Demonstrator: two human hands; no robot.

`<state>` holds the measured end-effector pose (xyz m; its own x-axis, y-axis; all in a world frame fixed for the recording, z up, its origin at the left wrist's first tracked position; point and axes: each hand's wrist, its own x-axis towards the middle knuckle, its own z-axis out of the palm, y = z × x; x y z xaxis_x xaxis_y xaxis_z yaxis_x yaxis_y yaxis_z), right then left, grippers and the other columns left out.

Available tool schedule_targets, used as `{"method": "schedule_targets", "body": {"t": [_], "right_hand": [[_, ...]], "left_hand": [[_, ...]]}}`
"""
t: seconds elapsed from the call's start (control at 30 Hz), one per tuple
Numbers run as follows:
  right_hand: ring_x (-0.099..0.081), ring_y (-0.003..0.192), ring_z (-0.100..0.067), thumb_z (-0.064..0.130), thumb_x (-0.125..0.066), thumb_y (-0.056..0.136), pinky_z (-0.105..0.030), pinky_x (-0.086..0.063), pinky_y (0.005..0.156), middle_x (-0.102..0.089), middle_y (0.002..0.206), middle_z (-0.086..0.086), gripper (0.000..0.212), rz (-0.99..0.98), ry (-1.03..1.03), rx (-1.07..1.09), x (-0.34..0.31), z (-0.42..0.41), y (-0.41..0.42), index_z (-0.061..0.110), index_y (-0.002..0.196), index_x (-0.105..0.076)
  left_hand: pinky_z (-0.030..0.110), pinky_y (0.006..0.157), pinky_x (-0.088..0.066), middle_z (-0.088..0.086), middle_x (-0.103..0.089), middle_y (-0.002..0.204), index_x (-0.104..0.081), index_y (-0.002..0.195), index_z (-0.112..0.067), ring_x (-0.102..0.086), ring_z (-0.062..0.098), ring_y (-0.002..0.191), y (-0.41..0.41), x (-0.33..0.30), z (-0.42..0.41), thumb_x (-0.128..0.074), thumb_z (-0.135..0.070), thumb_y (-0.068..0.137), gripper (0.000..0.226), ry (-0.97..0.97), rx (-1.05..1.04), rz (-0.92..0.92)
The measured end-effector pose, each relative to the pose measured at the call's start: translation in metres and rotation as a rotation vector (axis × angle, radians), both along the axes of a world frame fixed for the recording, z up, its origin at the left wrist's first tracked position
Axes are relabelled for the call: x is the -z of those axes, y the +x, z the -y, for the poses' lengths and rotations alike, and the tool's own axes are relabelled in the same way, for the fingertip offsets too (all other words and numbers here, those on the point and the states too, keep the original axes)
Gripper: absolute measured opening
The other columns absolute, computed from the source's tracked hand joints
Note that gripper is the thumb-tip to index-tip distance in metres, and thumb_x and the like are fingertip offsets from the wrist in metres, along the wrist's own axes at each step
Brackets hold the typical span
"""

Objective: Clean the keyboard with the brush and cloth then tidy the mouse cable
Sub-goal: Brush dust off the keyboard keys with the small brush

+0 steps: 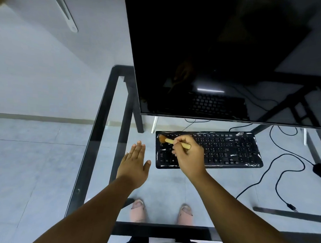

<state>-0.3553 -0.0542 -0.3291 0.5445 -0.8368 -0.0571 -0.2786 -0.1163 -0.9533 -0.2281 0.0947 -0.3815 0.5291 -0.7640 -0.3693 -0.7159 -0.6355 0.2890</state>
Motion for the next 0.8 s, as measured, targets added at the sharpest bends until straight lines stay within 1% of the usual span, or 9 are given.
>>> {"method": "schedule_targets", "body": {"t": [0.13,0.23,0.33,0.43,0.5,0.57,0.63,0.73,0.8], "right_hand": [[-0.067,0.06,-0.031,0.013,-0.058,0.091,-0.045,-0.052,0.048,-0.07,0.066,-0.001,0.01,-0.076,-0.105,0.121,0.008,0.003,-0.004,0.019,0.085,-0.061],[-0.067,0.062,-0.029,0.015,-0.06,0.091,-0.044,-0.054,0.055,-0.069,0.067,-0.004,0.008,0.01,-0.075,0.077,0.006,0.002,-0.003,0.022,0.089,-0.063],[-0.064,0.057,-0.02,0.017,-0.061,0.091,-0.034,-0.05,0.051,-0.068,0.066,0.0,0.005,-0.05,-0.103,-0.052,0.011,0.001,-0.004,0.021,0.091,-0.066],[-0.05,0.046,-0.007,0.013,-0.062,0.091,-0.022,-0.036,0.045,-0.061,0.061,0.012,0.005,-0.113,-0.199,0.095,0.014,0.006,-0.007,0.016,0.09,-0.066],[-0.054,0.049,-0.008,0.012,-0.062,0.092,-0.024,-0.039,0.044,-0.064,0.065,0.01,0.006,-0.058,-0.189,0.133,0.011,0.009,-0.011,0.017,0.092,-0.066],[-0.062,0.057,-0.019,0.014,-0.062,0.092,-0.03,-0.046,0.05,-0.068,0.069,0.001,0.007,-0.021,-0.131,0.025,0.008,0.011,-0.013,0.019,0.094,-0.067],[-0.058,0.053,-0.017,0.014,-0.062,0.091,-0.03,-0.043,0.047,-0.066,0.065,0.002,0.008,-0.081,-0.151,-0.054,0.011,0.013,-0.018,0.019,0.093,-0.068],[-0.049,0.047,-0.008,0.012,-0.062,0.091,-0.022,-0.037,0.045,-0.059,0.061,0.013,0.009,-0.12,-0.22,0.115,0.016,0.018,-0.024,0.019,0.092,-0.067],[-0.051,0.048,-0.009,0.014,-0.061,0.092,-0.025,-0.04,0.045,-0.063,0.064,0.009,0.009,-0.067,-0.194,0.158,0.015,0.019,-0.027,0.021,0.093,-0.066]], "left_hand": [[0.032,0.119,0.003,-0.004,0.02,0.159,0.01,0.153,-0.02,0.015,0.014,0.147,0.0,0.001,-0.001,-0.017,-0.047,0.102,0.064,0.0,0.004,0.006],[0.031,0.118,0.004,-0.004,0.019,0.159,0.01,0.153,-0.021,0.015,0.013,0.147,0.0,0.001,-0.001,-0.018,-0.047,0.102,0.064,-0.007,0.002,0.009],[0.03,0.118,0.004,-0.005,0.019,0.159,0.009,0.154,-0.021,0.014,0.014,0.147,0.0,0.0,-0.001,-0.018,-0.046,0.102,0.064,-0.007,0.002,0.01],[0.032,0.119,0.001,-0.004,0.017,0.16,0.008,0.154,-0.02,0.012,0.015,0.148,-0.001,-0.003,0.001,-0.019,-0.046,0.102,0.064,0.006,-0.005,0.015],[0.034,0.12,-0.002,-0.002,0.015,0.161,0.006,0.154,-0.019,0.01,0.016,0.149,-0.001,-0.005,0.003,-0.019,-0.046,0.102,0.064,0.023,-0.007,0.017],[0.035,0.121,-0.005,-0.001,0.011,0.162,0.003,0.155,-0.017,0.007,0.017,0.149,-0.002,-0.007,0.005,-0.019,-0.046,0.102,0.064,0.021,-0.019,0.014],[0.037,0.121,-0.006,0.0,0.007,0.162,0.001,0.155,-0.017,0.004,0.017,0.149,-0.003,-0.01,0.008,-0.02,-0.046,0.101,0.064,0.01,-0.04,0.02],[0.037,0.12,-0.004,-0.001,0.006,0.163,0.001,0.155,-0.017,0.003,0.016,0.149,-0.006,-0.015,0.014,-0.02,-0.045,0.101,0.064,-0.015,-0.042,0.05],[0.037,0.12,-0.003,-0.002,0.006,0.163,0.001,0.155,-0.018,0.004,0.015,0.149,-0.009,-0.018,0.022,-0.021,-0.045,0.101,0.064,-0.045,-0.025,0.054]]}}
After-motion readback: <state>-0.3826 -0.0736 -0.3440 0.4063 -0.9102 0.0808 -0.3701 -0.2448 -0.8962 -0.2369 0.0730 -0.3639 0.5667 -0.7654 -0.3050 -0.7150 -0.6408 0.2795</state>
